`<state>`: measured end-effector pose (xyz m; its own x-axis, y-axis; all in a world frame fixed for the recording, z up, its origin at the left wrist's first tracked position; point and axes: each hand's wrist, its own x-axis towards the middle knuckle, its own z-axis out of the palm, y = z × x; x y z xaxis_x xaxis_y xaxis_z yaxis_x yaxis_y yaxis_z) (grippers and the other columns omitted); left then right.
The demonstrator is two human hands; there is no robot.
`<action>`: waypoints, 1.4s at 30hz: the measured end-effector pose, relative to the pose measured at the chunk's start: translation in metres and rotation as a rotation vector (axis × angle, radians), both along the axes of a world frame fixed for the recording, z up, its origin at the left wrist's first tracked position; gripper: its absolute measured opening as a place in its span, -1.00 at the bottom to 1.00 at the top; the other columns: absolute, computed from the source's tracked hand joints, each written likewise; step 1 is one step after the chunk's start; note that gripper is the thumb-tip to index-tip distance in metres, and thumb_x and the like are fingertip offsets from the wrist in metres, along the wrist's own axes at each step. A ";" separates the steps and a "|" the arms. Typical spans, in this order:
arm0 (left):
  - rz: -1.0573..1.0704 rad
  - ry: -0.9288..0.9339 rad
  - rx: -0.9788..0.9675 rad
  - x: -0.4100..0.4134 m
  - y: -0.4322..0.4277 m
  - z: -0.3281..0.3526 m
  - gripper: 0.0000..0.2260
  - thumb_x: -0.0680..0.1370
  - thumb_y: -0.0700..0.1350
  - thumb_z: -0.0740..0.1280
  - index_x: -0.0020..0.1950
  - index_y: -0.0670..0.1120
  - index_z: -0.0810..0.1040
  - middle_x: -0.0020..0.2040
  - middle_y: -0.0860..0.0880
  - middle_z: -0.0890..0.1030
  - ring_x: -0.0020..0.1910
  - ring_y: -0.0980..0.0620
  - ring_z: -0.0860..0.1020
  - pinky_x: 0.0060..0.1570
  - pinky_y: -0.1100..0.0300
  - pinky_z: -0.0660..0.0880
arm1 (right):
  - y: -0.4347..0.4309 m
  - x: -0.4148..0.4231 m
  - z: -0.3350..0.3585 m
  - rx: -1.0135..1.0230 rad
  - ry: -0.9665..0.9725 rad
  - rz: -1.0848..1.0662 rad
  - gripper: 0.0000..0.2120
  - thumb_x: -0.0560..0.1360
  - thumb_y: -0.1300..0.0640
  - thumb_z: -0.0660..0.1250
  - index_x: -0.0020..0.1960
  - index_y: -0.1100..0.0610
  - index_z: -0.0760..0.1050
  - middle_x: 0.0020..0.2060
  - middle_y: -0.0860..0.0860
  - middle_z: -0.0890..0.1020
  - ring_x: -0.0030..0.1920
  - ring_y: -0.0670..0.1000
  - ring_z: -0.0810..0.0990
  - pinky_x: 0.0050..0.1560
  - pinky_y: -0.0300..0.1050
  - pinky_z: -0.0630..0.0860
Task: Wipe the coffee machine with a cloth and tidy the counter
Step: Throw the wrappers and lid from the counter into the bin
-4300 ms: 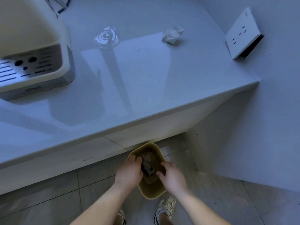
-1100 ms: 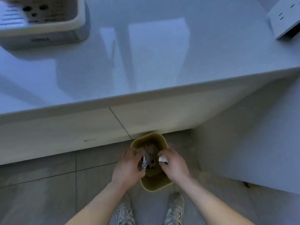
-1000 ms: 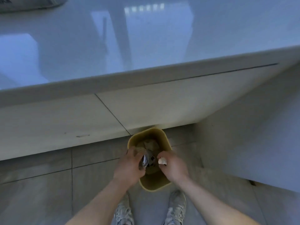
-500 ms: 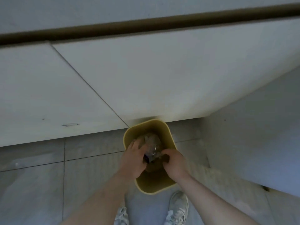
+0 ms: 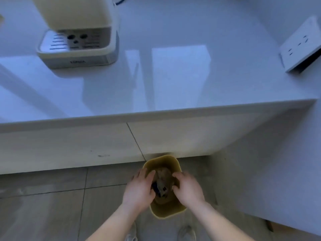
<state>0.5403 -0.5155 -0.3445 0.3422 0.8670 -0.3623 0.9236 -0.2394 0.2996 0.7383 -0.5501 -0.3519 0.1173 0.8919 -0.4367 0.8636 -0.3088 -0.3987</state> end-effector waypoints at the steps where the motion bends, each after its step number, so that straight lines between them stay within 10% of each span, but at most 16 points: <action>1: 0.005 -0.007 0.009 -0.003 -0.004 0.019 -0.47 0.52 0.11 0.31 0.45 0.20 0.23 0.40 0.04 0.40 0.31 0.01 0.45 0.19 0.10 0.51 | -0.002 -0.002 0.019 0.027 0.004 0.017 -0.62 0.50 -0.11 0.35 0.30 -0.23 0.41 0.17 -0.19 0.56 0.07 -0.13 0.57 0.00 -0.26 0.58; 18: 0.200 0.058 0.359 -0.064 0.001 0.284 -0.44 0.59 0.04 0.17 0.57 0.06 0.11 0.56 -0.14 0.24 0.56 -0.10 0.19 0.52 -0.03 0.17 | 0.044 -0.035 0.312 0.334 -0.008 0.312 -0.57 0.55 -0.05 0.30 0.41 -0.10 0.39 0.33 -0.07 0.50 0.32 0.01 0.46 0.21 -0.09 0.51; 42: 0.404 0.068 0.480 -0.335 0.076 0.381 -0.48 0.53 -0.02 0.23 0.50 -0.01 0.29 0.45 -0.14 0.37 0.38 -0.13 0.39 0.30 0.01 0.38 | 0.148 -0.304 0.397 0.426 0.029 0.430 -0.57 0.55 -0.05 0.29 0.41 -0.06 0.41 0.25 -0.05 0.52 0.32 0.03 0.44 0.25 -0.05 0.45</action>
<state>0.2052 -0.4390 0.0367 -0.0567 0.9943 0.0899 0.9824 0.0396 0.1825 0.4345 -0.4017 0.0451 -0.2986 0.9540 -0.0281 0.8626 0.2573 -0.4355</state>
